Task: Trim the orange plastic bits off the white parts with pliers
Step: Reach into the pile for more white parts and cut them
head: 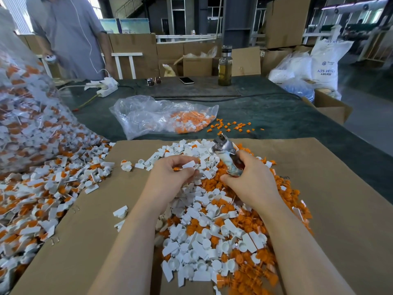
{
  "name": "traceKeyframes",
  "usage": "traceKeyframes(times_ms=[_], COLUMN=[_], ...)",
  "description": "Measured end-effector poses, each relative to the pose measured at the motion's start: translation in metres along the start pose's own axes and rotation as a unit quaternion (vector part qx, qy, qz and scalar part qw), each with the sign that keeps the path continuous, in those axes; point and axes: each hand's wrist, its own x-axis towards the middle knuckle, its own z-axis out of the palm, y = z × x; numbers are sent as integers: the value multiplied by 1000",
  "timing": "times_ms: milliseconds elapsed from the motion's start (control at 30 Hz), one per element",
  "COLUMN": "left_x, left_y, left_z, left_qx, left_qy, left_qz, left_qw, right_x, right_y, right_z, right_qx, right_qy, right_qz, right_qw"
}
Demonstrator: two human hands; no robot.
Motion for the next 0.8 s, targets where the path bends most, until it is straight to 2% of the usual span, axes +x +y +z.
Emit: traceKeyframes(times_ms=[333, 533, 667, 800], left_x=[-3, -7, -7, -8], left_y=[6, 10, 12, 13], left_z=[16, 26, 28, 31], left_qx=[12, -66, -96, -71], left_qy=[45, 67, 79, 83], left_qz=[37, 36, 35, 50], left_qw=[998, 995, 992, 993], right_x=[1, -2, -3, -2], right_y=[-4, -8, -10, -11], right_z=[-3, -6, -5, -5], right_qx=[137, 209, 201, 177], right_qy=[17, 29, 27, 29], right_qz=[0, -22, -40, -31], right_qw=[990, 977, 978, 983])
